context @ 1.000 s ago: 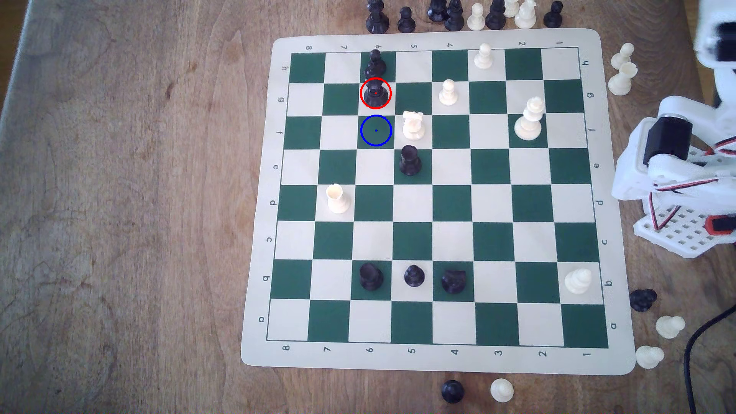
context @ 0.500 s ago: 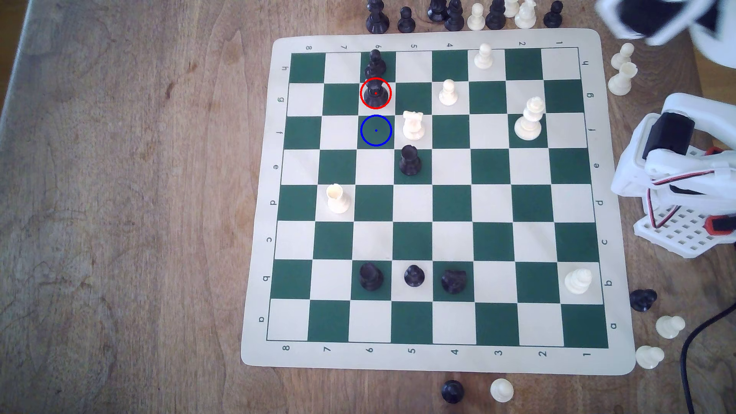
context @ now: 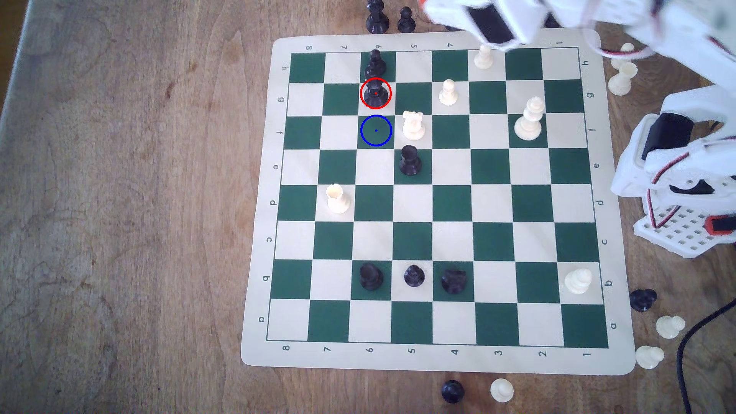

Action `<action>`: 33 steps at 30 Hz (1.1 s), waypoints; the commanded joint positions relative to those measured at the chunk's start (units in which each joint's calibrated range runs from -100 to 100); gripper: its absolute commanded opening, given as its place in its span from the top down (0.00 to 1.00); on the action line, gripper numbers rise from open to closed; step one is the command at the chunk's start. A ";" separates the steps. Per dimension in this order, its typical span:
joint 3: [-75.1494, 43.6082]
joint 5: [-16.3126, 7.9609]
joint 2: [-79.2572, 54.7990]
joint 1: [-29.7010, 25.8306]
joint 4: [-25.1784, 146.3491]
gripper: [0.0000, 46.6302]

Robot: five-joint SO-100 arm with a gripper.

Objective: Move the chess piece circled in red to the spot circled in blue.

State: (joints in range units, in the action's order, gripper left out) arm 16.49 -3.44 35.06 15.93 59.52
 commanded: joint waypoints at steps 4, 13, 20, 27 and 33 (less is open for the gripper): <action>-21.66 -2.98 -16.90 -0.09 6.82 0.95; -22.02 -3.37 -26.41 1.24 6.00 0.72; -22.48 -3.22 -31.08 2.02 1.90 0.62; -23.11 -3.37 -36.34 2.65 -0.96 0.62; -23.11 -3.37 -40.33 2.41 -5.06 0.64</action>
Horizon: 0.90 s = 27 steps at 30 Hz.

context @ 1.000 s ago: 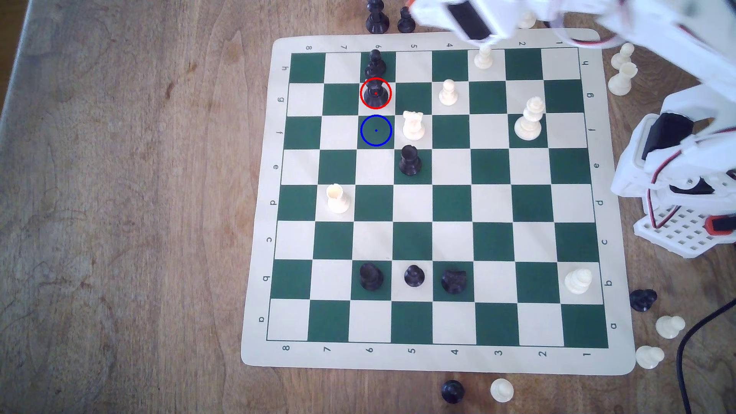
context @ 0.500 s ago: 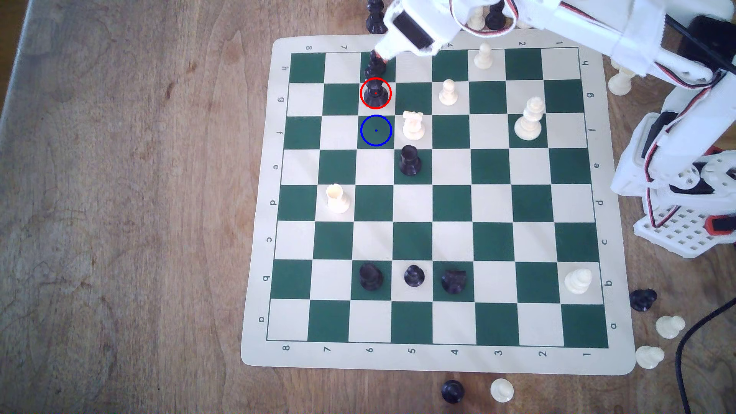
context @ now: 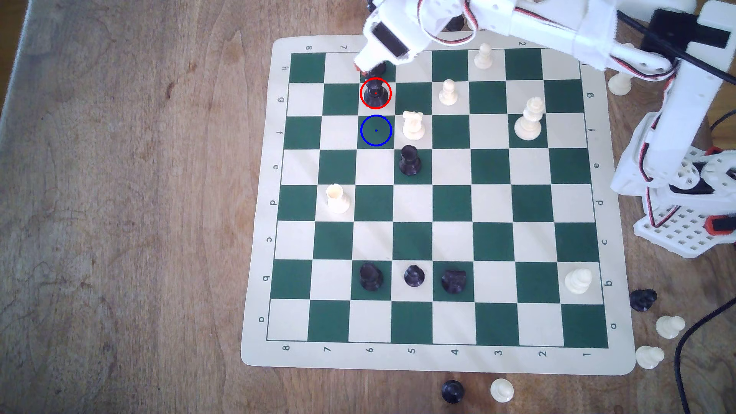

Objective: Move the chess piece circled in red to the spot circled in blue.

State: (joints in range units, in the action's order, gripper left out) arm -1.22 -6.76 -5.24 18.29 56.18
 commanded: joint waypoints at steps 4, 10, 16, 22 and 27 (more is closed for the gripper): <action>-5.40 -0.05 -2.23 -0.03 -2.94 0.66; -5.40 -0.05 -4.27 -0.57 -4.66 0.66; -5.40 0.15 -6.65 -0.73 -4.91 0.67; -5.40 0.00 -7.84 -1.67 -5.07 0.68; -5.40 0.00 -8.18 -1.90 -5.07 0.71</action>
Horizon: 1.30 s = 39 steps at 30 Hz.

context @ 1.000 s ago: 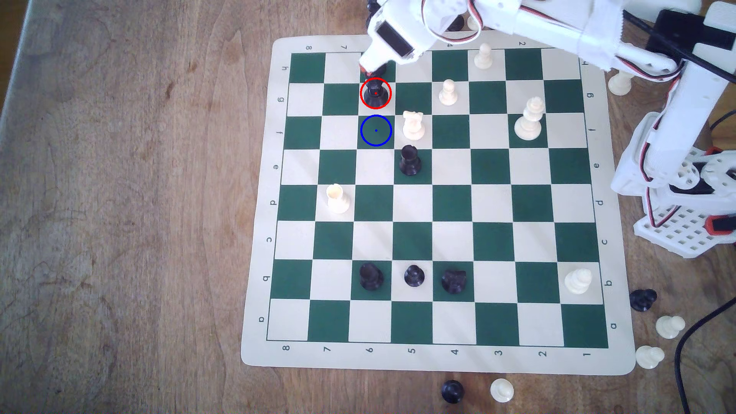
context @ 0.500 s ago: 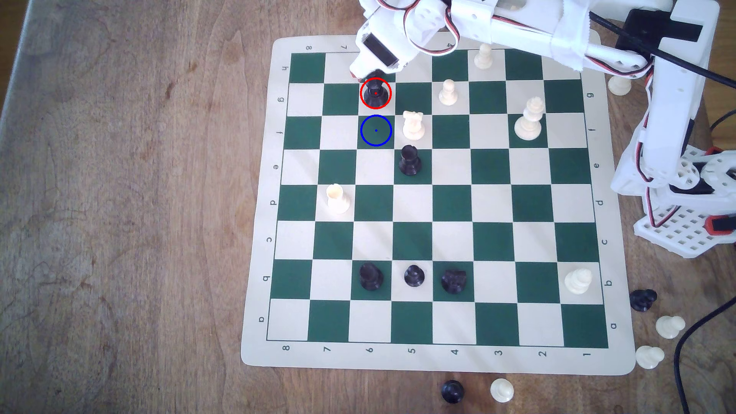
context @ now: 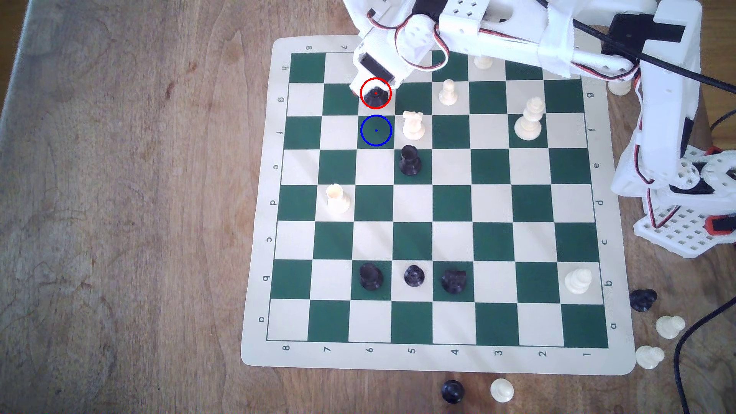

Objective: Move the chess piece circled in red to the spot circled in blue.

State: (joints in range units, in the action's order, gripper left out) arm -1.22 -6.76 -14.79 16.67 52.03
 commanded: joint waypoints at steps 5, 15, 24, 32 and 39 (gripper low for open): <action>-4.85 0.15 1.55 -0.28 -0.93 0.82; -4.94 0.10 2.48 -0.51 -0.93 0.88; -4.85 0.34 6.64 -0.12 -0.84 0.95; -3.77 0.39 13.60 -1.30 0.71 0.95; 2.49 0.49 16.57 -5.36 0.06 0.96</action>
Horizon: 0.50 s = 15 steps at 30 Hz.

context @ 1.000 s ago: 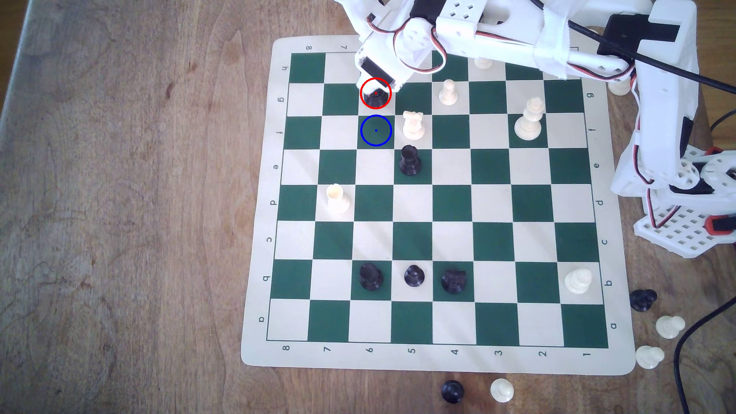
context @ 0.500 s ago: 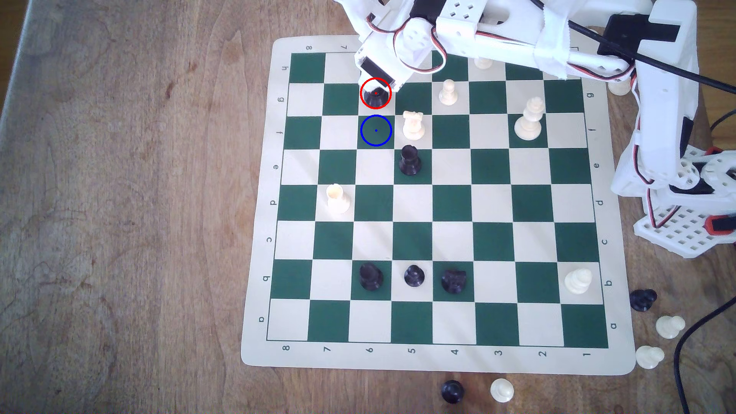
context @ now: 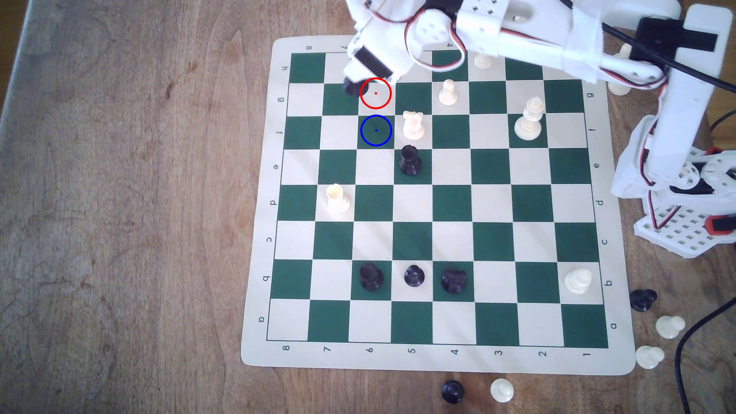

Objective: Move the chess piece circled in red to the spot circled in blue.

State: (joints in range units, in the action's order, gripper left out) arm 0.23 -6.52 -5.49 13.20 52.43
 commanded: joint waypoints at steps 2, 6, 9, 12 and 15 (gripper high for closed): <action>2.31 0.24 7.10 -2.68 -0.75 0.96; 3.22 0.29 4.98 -3.54 -1.32 0.96; 4.04 0.29 3.54 -3.62 -2.14 0.96; 4.13 0.39 1.58 -3.07 -2.23 0.96; 4.49 0.49 0.31 -2.52 -2.39 0.96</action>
State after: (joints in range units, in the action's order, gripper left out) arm 5.47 -6.37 -5.74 9.73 51.08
